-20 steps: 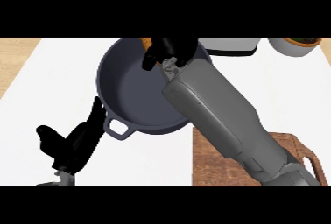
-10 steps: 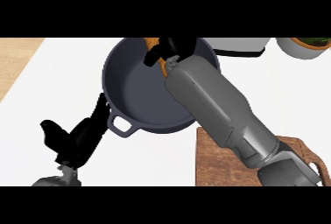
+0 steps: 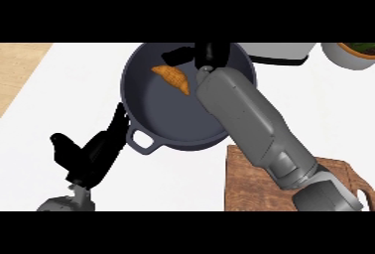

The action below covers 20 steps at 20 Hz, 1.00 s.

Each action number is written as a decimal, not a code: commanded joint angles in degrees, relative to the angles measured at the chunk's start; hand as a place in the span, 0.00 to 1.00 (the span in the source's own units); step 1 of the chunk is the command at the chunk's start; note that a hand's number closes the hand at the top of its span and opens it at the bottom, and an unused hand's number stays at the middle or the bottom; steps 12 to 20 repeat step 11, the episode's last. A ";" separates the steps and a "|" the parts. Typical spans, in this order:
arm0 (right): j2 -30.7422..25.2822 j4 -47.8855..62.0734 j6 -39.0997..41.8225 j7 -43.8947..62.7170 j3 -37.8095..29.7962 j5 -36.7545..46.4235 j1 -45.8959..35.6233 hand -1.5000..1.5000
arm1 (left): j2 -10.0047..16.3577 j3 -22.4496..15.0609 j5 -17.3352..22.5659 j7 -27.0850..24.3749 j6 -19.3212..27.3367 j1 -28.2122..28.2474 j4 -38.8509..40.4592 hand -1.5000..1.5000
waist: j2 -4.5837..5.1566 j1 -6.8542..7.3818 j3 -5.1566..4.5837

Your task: Pick the croissant from the cutting board and place it in the pot

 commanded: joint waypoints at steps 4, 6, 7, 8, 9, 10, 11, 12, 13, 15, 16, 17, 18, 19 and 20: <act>0.07 2.17 -10.01 -10.72 0.31 -7.94 -0.21 0.00 | -1.82 -2.24 0.15 0.16 -1.06 -1.25 1.57 0.50 | -0.22 -0.58 -0.17; 0.07 5.52 -14.55 -10.15 1.64 -7.15 -1.18 0.00 | -0.98 -0.83 0.46 -0.22 -1.26 -0.81 2.02 0.50 | -0.48 -0.94 -0.23; 0.07 6.53 -15.10 -10.74 2.65 -7.35 -0.76 0.00 | -1.14 -1.11 0.27 1.66 -0.39 -1.21 0.69 0.50 | -0.76 -1.58 -0.20; 0.06 8.35 -14.31 -12.11 1.68 -7.81 -1.08 0.00 | -0.73 0.16 0.42 0.25 -0.87 -1.87 2.81 0.50 | -0.56 -2.21 -0.22; 0.06 8.37 -14.65 -11.14 0.40 -8.47 -2.92 0.00 | -1.41 -0.16 0.73 0.46 -0.54 -0.82 2.29 0.50 | -1.01 -3.21 -0.21; 0.06 8.38 -15.17 -12.30 1.11 -9.58 -1.95 0.00 | -0.07 0.53 1.36 1.29 -1.34 -0.09 0.53 0.50 | -1.20 -3.31 -0.19; 0.06 8.51 -16.15 -12.37 1.88 -10.48 -2.15 0.00 | -2.35 -0.28 -0.70 -1.87 0.21 -0.39 3.83 0.50 | -1.08 -3.44 -0.22; 0.06 8.51 -16.15 -12.37 1.88 -10.48 -2.15 0.00 | -2.35 -0.28 -0.70 -1.87 0.21 -0.39 3.83 0.50 | -1.08 -3.44 -0.22; 0.06 8.51 -16.15 -12.37 1.88 -10.48 -2.15 0.00 | -2.35 -0.28 -0.70 -1.87 0.21 -0.39 3.83 0.50 | -1.08 -3.44 -0.22; 0.06 8.51 -16.15 -12.37 1.88 -10.48 -2.15 0.00 | -2.35 -0.28 -0.70 -1.87 0.21 -0.39 3.83 0.50 | -1.08 -3.44 -0.22; 0.06 8.51 -16.15 -12.37 1.88 -10.48 -2.15 0.00 | -2.35 -0.28 -0.70 -1.87 0.21 -0.39 3.83 0.50 | -1.08 -3.44 -0.22; 0.06 8.51 -16.15 -12.37 1.88 -10.48 -2.15 0.00 | -2.35 -0.28 -0.70 -1.87 0.21 -0.39 3.83 0.50 | -1.08 -3.44 -0.22; 0.06 8.51 -16.15 -12.37 1.88 -10.48 -2.15 0.00 | -2.35 -0.28 -0.70 -1.87 0.21 -0.39 3.83 0.50 | -1.08 -3.44 -0.22; 0.06 8.51 -16.15 -12.37 1.88 -10.48 -2.15 0.00 | -2.35 -0.28 -0.70 -1.87 0.21 -0.39 3.83 0.50 | -1.08 -3.44 -0.22; 0.06 8.51 -16.15 -12.37 1.88 -10.48 -2.15 0.00 | -2.35 -0.28 -0.70 -1.87 0.21 -0.39 3.83 0.50 | -1.08 -3.44 -0.22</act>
